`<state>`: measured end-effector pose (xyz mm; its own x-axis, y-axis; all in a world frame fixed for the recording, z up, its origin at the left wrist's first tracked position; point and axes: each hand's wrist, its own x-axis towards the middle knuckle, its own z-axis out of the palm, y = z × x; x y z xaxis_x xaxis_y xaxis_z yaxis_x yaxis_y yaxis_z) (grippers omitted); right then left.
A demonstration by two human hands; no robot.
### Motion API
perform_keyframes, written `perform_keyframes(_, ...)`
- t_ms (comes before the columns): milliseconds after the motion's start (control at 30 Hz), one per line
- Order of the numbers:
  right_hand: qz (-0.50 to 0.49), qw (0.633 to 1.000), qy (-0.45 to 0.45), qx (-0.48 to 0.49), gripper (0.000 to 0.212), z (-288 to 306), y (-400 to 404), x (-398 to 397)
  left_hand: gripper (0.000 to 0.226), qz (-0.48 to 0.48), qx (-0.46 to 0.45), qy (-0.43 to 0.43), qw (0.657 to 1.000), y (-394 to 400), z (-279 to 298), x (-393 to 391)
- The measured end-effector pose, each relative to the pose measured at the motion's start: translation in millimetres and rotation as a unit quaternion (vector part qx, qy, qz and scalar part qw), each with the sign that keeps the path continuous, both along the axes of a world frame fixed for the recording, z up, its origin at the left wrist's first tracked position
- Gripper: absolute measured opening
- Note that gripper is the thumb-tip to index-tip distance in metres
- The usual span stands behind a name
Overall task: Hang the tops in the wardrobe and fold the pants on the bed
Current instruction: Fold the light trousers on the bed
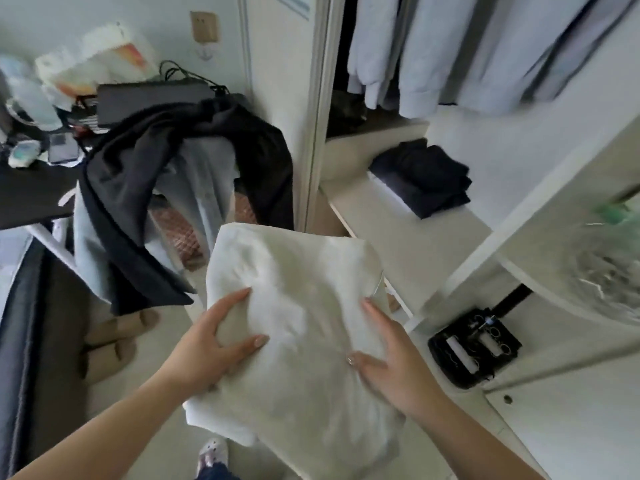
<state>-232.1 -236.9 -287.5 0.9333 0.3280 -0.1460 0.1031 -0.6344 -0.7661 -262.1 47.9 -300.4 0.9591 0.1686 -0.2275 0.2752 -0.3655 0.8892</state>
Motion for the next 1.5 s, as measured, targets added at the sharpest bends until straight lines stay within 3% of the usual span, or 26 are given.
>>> perform_keyframes(267, -0.167, 0.986, -0.007, 0.01, 0.071, -10.7, -48.8, 39.5, 0.072, -0.178, 0.055, 0.014, 0.982, -54.3, 8.2, 133.8)
perform_keyframes(533, -0.27, 0.961, 0.03, -0.04, 0.067, -25.7, -37.0, 129.1, 0.07, -0.264, 0.039, 0.012, 0.964, -71.8, -9.0, 273.1)
perform_keyframes(667, -0.341, 0.934, 0.076, -0.069, 0.065, -43.7, -22.7, 187.4, 0.067, -0.316, -0.007, 0.044, 0.948, -80.5, -32.1, 356.1)
perform_keyframes(767, -0.406, 0.909, 0.087, -0.038, 0.065, -56.6, -22.0, 230.5, 0.062, -0.368, -0.05, 0.055, 0.927, -96.0, -46.1, 418.7)
perform_keyframes(900, -0.468, 0.875, 0.099, -0.073, 0.065, -65.4, -28.6, 276.6, 0.059, -0.414, -0.021, 0.058, 0.908, -123.9, -66.5, 482.5)
perform_keyframes(1033, -0.525, 0.837, 0.121, -0.098, 0.063, -74.5, -47.1, 297.7, 0.063, -0.485, 0.052, 0.045, 0.872, -167.3, -85.2, 523.2)
perform_keyframes(1267, -0.571, 0.781, 0.187, -0.17, 0.063, -95.7, -112.9, 312.5, 0.061, -0.577, -0.037, 0.096, 0.81, -264.3, -124.6, 553.1)
perform_keyframes(1500, -0.579, 0.764, 0.165, -0.232, 0.062, -108.6, -168.9, 324.9, 0.062, -0.589, -0.034, 0.044, 0.806, -326.9, -162.8, 578.3)
